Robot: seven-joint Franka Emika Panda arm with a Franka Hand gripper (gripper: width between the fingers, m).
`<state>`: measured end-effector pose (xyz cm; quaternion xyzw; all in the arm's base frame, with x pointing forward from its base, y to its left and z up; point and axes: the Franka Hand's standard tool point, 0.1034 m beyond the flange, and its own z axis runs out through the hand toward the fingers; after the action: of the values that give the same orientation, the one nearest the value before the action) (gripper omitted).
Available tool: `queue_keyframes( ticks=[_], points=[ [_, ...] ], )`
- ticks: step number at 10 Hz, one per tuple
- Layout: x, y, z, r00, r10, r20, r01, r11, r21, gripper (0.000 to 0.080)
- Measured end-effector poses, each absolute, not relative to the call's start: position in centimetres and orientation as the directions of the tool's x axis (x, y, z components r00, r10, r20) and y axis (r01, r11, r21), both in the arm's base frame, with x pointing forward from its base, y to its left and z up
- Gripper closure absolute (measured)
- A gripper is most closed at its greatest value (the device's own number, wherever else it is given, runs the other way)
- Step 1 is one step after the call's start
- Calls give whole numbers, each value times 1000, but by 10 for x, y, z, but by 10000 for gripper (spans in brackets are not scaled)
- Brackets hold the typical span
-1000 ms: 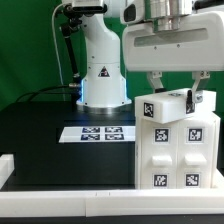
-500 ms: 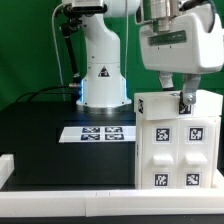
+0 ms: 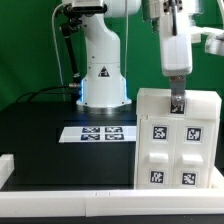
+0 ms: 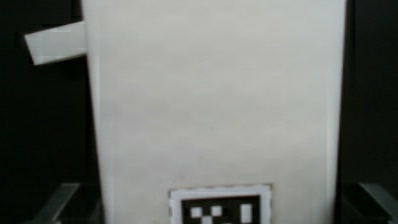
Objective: Assemble cabinet
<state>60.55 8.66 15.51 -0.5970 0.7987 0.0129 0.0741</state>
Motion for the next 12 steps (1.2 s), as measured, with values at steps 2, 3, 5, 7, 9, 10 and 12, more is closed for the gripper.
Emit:
queue_keyframes(
  ticks=[2, 3, 5, 7, 9, 10, 12],
  points=[
    [605, 91, 154, -375, -913, -159, -921, 386, -46, 152],
    [605, 94, 154, -361, -918, -168, -927, 372, -44, 152],
    [605, 95, 156, -356, -916, -186, -928, 370, -43, 5],
    [606, 100, 166, -352, -914, -203, -928, 369, -52, 5],
    [609, 105, 183, -342, -912, -226, -929, 364, -66, 2],
    [610, 106, 187, -337, -913, -230, -929, 362, -72, 2],
    [610, 106, 184, -333, -915, -227, -932, 356, -70, 2]
  ],
)
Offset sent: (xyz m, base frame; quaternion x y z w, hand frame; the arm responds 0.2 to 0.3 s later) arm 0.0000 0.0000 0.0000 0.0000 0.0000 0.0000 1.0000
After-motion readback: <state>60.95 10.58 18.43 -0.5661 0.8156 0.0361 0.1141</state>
